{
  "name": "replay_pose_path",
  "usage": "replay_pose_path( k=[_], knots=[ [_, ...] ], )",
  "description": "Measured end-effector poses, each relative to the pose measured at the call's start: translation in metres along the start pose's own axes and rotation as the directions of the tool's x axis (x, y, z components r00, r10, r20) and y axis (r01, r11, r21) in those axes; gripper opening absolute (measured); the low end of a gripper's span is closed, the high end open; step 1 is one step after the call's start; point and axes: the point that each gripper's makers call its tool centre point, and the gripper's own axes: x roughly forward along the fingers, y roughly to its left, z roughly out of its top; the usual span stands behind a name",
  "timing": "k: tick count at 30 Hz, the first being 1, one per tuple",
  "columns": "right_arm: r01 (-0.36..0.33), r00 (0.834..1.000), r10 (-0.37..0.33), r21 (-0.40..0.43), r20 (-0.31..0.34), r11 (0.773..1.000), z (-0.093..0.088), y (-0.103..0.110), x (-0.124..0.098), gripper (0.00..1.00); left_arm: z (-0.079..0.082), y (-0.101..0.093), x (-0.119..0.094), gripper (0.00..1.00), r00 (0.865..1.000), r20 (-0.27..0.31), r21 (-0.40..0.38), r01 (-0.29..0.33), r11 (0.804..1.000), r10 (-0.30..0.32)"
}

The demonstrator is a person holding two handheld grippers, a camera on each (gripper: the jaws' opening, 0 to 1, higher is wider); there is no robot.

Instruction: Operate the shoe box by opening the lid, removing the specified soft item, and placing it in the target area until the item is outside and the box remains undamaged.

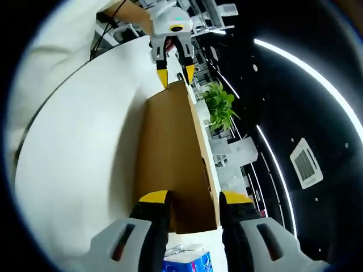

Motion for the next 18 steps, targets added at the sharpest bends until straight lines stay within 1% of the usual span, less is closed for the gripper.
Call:
replay_pose_path(
  k=[2, 5, 7, 8, 12, 18],
  knots=[
    [-0.004, 1.000, 0.004, -0.006, -0.005, 1.000, 0.000, 0.001, 0.000, 0.33, -0.002, -0.001, 0.001, 0.29, 1.000, -0.011, 0.037, -0.001, 0.999, 0.001],
    [-0.010, 1.000, 0.010, -0.002, -0.009, 1.000, 0.000, 0.003, 0.000, 0.31, -0.003, -0.002, 0.001, 0.29, 1.000, -0.013, 0.033, -0.015, 0.999, 0.016],
    [-0.009, 1.000, 0.009, -0.017, -0.012, 1.000, 0.000, 0.004, 0.000, 0.31, -0.003, -0.004, 0.001, 0.29, 1.000, -0.014, 0.031, -0.023, 0.999, 0.023],
    [-0.012, 1.000, 0.011, -0.024, -0.017, 1.000, 0.000, 0.006, 0.000, 0.31, -0.003, -0.004, 0.001, 0.29, 0.999, -0.018, 0.045, -0.031, 0.999, 0.032],
    [-0.011, 1.000, 0.010, -0.028, -0.022, 1.000, 0.000, 0.008, 0.000, 0.31, -0.003, -0.005, 0.001, 0.28, 0.999, -0.022, 0.047, -0.030, 0.998, 0.031],
    [-0.014, 0.999, 0.012, -0.034, -0.037, 0.999, 0.000, 0.014, 0.000, 0.30, -0.005, -0.010, 0.000, 0.28, 0.999, -0.031, 0.030, -0.023, 0.999, 0.024]
  ],
)
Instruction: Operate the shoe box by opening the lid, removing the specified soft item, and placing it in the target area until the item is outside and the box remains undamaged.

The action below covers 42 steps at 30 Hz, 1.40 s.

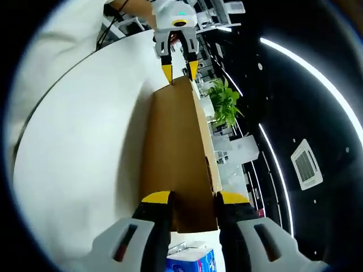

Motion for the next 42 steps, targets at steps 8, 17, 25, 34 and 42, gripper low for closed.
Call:
replay_pose_path(
  k=[8, 17, 25, 34, 42],
  knots=[
    [-0.005, 1.000, 0.004, 0.031, 0.022, 0.999, 0.001, 0.003, -0.001, 0.30, 0.001, 0.001, -0.002, 0.23, 1.000, 0.008, -0.087, 0.002, 0.996, -0.001],
    [-0.010, 1.000, 0.009, 0.020, 0.023, 1.000, -0.003, 0.002, 0.002, 0.30, 0.002, -0.001, -0.003, 0.23, 1.000, 0.011, -0.077, -0.003, 0.997, 0.004],
    [-0.011, 1.000, 0.010, 0.050, 0.016, 0.999, -0.001, 0.003, 0.001, 0.29, 0.002, -0.002, -0.004, 0.23, 1.000, 0.022, -0.094, -0.003, 0.996, 0.005],
    [-0.009, 1.000, 0.008, 0.044, 0.016, 0.999, -0.002, 0.003, 0.001, 0.30, 0.003, -0.001, -0.002, 0.22, 0.999, 0.037, -0.109, 0.009, 0.994, -0.005],
    [-0.045, 0.990, 0.006, 0.279, 0.141, 0.959, 0.017, -0.002, -0.001, 0.32, 0.006, -0.004, -0.003, 0.32, 0.993, 0.091, -0.293, 0.096, 0.951, -0.072]
  ],
)
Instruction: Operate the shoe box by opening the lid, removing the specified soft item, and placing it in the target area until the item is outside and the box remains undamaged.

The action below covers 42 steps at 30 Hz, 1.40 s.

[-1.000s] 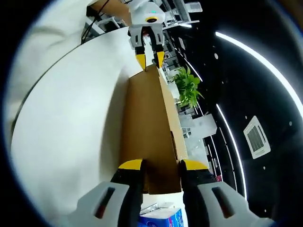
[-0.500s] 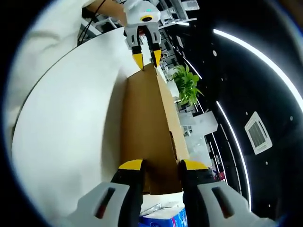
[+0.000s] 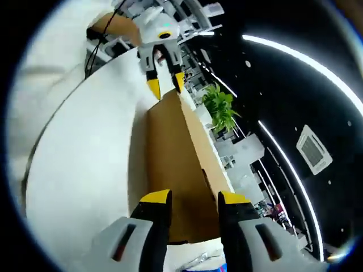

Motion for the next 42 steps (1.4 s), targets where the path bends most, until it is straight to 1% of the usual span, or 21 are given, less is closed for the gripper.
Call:
replay_pose_path(
  k=[3, 5, 7, 8, 10, 11, 14, 17, 18, 19, 20, 21, 22, 24, 25, 30, 32, 35, 38, 40, 42],
  knots=[
    [0.017, 0.999, -0.020, 0.100, 0.028, 0.995, 0.007, -0.009, -0.002, 0.33, 0.002, 0.005, -0.006, 0.31, 0.999, 0.030, -0.145, 0.036, 0.989, -0.032],
    [-0.007, 0.998, -0.009, 0.230, 0.069, 0.973, 0.012, -0.012, -0.005, 0.35, 0.007, 0.012, -0.010, 0.31, 0.997, 0.078, -0.240, 0.042, 0.970, -0.024],
    [-0.003, 0.995, -0.030, 0.323, 0.097, 0.946, 0.014, -0.019, -0.007, 0.36, 0.014, 0.016, -0.016, 0.31, 0.990, 0.138, -0.337, 0.077, 0.938, -0.031],
    [-0.002, 0.993, -0.043, 0.368, 0.113, 0.930, 0.015, -0.024, -0.009, 0.36, 0.016, 0.019, -0.019, 0.31, 0.985, 0.168, -0.401, 0.105, 0.910, -0.040],
    [0.015, 0.992, -0.069, 0.455, 0.102, 0.890, 0.009, -0.034, -0.014, 0.35, 0.020, 0.032, -0.026, 0.30, 0.972, 0.232, -0.539, 0.155, 0.828, -0.031],
    [0.036, 0.993, -0.084, 0.452, 0.087, 0.891, 0.005, -0.038, -0.017, 0.35, 0.019, 0.038, -0.029, 0.29, 0.969, 0.246, -0.584, 0.163, 0.795, -0.018],
    [0.044, 0.992, -0.093, 0.475, 0.082, 0.879, -0.001, -0.044, -0.024, 0.36, 0.017, 0.051, -0.037, 0.31, 0.961, 0.275, -0.645, 0.190, 0.740, -0.007],
    [0.048, 0.988, -0.118, 0.531, 0.097, 0.846, 0.000, -0.051, -0.030, 0.46, 0.012, 0.057, -0.040, 0.31, 0.964, 0.266, -0.643, 0.176, 0.745, 0.002],
    [0.055, 0.989, -0.120, 0.530, 0.089, 0.846, 0.000, -0.053, -0.032, 0.47, 0.011, 0.057, -0.040, 0.31, 0.966, 0.259, -0.639, 0.171, 0.750, 0.001],
    [0.047, 0.988, -0.120, 0.551, 0.097, 0.833, 0.001, -0.054, -0.034, 0.46, 0.010, 0.057, -0.040, 0.33, 0.967, 0.254, -0.639, 0.168, 0.750, 0.000],
    [0.028, 0.985, -0.126, 0.610, 0.119, 0.792, 0.005, -0.056, -0.036, 0.46, 0.008, 0.057, -0.041, 0.33, 0.970, 0.241, -0.645, 0.165, 0.747, -0.005],
    [0.030, 0.983, -0.135, 0.631, 0.120, 0.776, 0.004, -0.059, -0.038, 0.46, 0.006, 0.057, -0.042, 0.33, 0.974, 0.225, -0.656, 0.157, 0.738, -0.007],
    [0.021, 0.983, -0.139, 0.675, 0.121, 0.738, 0.003, -0.061, -0.041, 0.46, 0.006, 0.058, -0.043, 0.33, 0.975, 0.222, -0.661, 0.152, 0.735, -0.001],
    [0.002, 0.980, -0.142, 0.703, 0.141, 0.711, 0.005, -0.065, -0.045, 0.47, 0.009, 0.062, -0.046, 0.39, 0.971, 0.236, -0.681, 0.145, 0.718, 0.027],
    [0.018, 0.980, -0.154, 0.716, 0.125, 0.698, 0.002, -0.069, -0.048, 0.47, 0.010, 0.062, -0.047, 0.42, 0.970, 0.241, -0.680, 0.151, 0.717, 0.024],
    [0.004, 0.982, -0.141, 0.727, 0.128, 0.687, 0.004, -0.074, -0.057, 0.42, 0.008, 0.066, -0.045, 0.50, 0.974, 0.227, -0.686, 0.177, 0.706, -0.024],
    [-0.003, 0.982, -0.137, 0.737, 0.130, 0.676, 0.007, -0.075, -0.061, 0.39, 0.011, 0.072, -0.048, 0.49, 0.969, 0.245, -0.726, 0.195, 0.660, -0.017],
    [0.007, 0.979, -0.155, 0.735, 0.135, 0.678, 0.010, -0.078, -0.069, 0.44, 0.013, 0.076, -0.056, 0.44, 0.963, 0.269, -0.739, 0.198, 0.644, 0.012],
    [0.003, 0.978, -0.155, 0.737, 0.138, 0.676, 0.014, -0.077, -0.076, 0.48, 0.012, 0.077, -0.062, 0.42, 0.964, 0.262, -0.742, 0.174, 0.647, 0.040],
    [0.038, 0.981, -0.163, 0.710, 0.109, 0.704, 0.013, -0.077, -0.082, 0.47, 0.010, 0.074, -0.066, 0.41, 0.967, 0.250, -0.720, 0.147, 0.678, 0.057],
    [0.043, 0.979, -0.169, 0.701, 0.112, 0.712, 0.015, -0.074, -0.088, 0.48, 0.006, 0.070, -0.069, 0.41, 0.971, 0.230, -0.699, 0.117, 0.705, 0.066]
  ],
)
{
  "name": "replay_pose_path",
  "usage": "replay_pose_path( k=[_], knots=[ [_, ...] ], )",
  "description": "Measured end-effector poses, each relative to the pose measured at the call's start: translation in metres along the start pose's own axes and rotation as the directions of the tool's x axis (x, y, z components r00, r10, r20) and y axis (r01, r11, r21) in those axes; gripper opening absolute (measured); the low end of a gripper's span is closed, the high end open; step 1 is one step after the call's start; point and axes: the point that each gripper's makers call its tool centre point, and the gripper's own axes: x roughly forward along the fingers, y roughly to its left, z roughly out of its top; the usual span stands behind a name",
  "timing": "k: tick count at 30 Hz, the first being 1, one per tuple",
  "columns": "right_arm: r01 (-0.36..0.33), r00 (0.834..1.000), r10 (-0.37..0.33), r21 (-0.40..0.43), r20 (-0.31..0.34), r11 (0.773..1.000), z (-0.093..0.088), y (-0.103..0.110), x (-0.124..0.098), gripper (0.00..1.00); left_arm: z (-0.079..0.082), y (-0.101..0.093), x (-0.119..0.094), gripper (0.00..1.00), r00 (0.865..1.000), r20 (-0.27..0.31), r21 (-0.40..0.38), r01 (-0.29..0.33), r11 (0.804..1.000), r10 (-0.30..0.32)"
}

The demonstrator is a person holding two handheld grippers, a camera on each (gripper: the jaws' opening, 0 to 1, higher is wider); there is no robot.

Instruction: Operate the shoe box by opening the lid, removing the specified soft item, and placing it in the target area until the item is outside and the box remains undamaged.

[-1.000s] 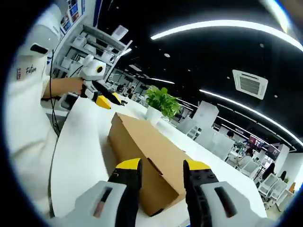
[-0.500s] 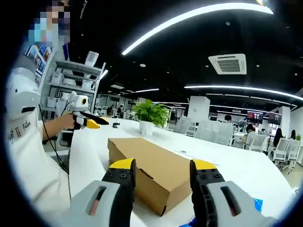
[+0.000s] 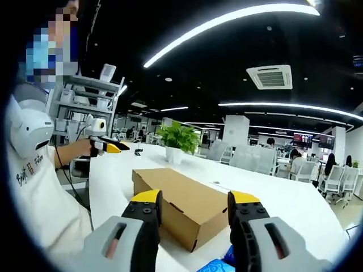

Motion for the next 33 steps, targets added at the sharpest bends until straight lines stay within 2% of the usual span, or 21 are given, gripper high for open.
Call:
replay_pose_path(
  k=[3, 4, 5, 6, 10, 14, 17, 21, 24, 33],
  knots=[
    [0.000, 1.000, 0.000, -0.004, 0.029, 1.000, 0.004, 0.005, -0.008, 0.51, -0.005, -0.003, -0.004, 0.46, 1.000, 0.000, -0.004, -0.003, 1.000, 0.003],
    [0.007, 0.999, -0.007, -0.008, 0.045, 1.000, 0.006, 0.007, -0.012, 0.53, -0.009, -0.005, -0.006, 0.45, 1.000, -0.003, -0.023, 0.003, 1.000, -0.003],
    [0.009, 0.999, -0.009, -0.008, 0.046, 1.000, 0.005, 0.008, -0.013, 0.53, -0.011, -0.002, -0.007, 0.43, 1.000, 0.002, -0.065, -0.017, 0.998, 0.017],
    [0.011, 0.999, -0.011, -0.001, 0.046, 1.000, 0.004, 0.007, -0.014, 0.53, -0.011, -0.002, -0.007, 0.42, 1.000, 0.009, -0.072, -0.016, 0.997, 0.016],
    [0.001, 0.998, 0.001, -0.031, 0.063, 1.000, 0.004, 0.011, -0.012, 0.59, -0.017, 0.001, -0.010, 0.45, 0.999, 0.004, -0.052, -0.033, 0.998, 0.034],
    [0.006, 0.999, -0.004, -0.036, 0.050, 0.999, -0.003, 0.013, -0.007, 0.57, -0.020, 0.002, -0.013, 0.45, 0.999, -0.001, -0.016, -0.046, 0.999, 0.046],
    [-0.007, 0.999, 0.008, -0.029, 0.050, 1.000, -0.008, 0.018, -0.002, 0.56, -0.023, 0.003, -0.012, 0.44, 0.998, -0.032, -0.005, -0.047, 0.999, 0.046],
    [-0.019, 0.999, 0.020, -0.031, 0.038, 0.999, -0.014, 0.021, 0.001, 0.56, -0.020, 0.002, -0.012, 0.43, 0.998, -0.029, 0.001, -0.049, 0.999, 0.049],
    [-0.010, 0.999, 0.012, -0.032, 0.034, 0.999, -0.015, 0.017, -0.001, 0.56, -0.020, 0.005, -0.010, 0.47, 0.997, -0.034, 0.024, -0.064, 0.998, 0.065],
    [0.020, 0.999, -0.020, -0.021, 0.027, 1.000, -0.016, 0.007, -0.009, 0.54, -0.022, 0.009, -0.010, 0.47, 0.996, -0.039, 0.012, -0.079, 0.997, 0.079]
  ],
)
